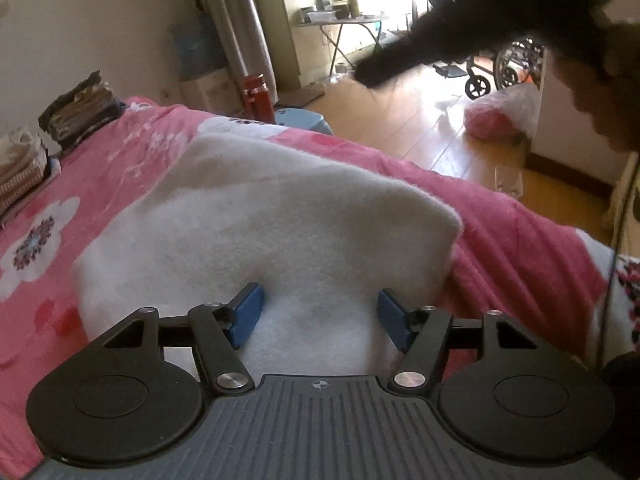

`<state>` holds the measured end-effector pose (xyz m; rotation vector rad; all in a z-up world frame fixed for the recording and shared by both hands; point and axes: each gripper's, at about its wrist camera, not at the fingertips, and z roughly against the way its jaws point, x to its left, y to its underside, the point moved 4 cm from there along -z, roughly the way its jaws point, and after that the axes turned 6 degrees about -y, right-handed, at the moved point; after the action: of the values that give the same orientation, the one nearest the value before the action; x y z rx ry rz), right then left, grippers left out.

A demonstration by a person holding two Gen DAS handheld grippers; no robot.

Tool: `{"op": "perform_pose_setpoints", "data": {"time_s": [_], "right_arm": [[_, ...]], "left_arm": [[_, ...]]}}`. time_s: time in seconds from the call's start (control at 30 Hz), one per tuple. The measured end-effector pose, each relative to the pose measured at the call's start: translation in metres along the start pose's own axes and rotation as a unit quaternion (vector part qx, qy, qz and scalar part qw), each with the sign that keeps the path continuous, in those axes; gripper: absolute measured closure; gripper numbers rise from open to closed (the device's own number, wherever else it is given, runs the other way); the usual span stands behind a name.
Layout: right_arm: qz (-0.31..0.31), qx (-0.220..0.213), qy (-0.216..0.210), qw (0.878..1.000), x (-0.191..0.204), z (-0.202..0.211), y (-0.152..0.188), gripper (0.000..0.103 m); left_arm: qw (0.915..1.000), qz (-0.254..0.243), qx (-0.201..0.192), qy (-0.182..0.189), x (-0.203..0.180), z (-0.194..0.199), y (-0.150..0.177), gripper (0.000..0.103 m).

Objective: Fold clothes

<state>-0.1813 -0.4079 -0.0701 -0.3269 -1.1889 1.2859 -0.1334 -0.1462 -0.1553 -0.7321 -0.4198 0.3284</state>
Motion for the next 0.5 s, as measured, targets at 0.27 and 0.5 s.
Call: {"op": "perform_pose_setpoints", "data": {"time_s": [0.27,0.5], "right_arm": [[0.062,0.073,0.038,0.995,-0.014,-0.071,0.04,0.088],[0.131,0.063,0.068,0.987,0.034,-0.075,-0.009,0.087]], "left_arm": [[0.999,0.036,-0.003,0.026,0.003,0.005,-0.001,0.038],[0.9959,0.078,-0.01,0.046,0.012,0.002,-0.002,0.034]]}}
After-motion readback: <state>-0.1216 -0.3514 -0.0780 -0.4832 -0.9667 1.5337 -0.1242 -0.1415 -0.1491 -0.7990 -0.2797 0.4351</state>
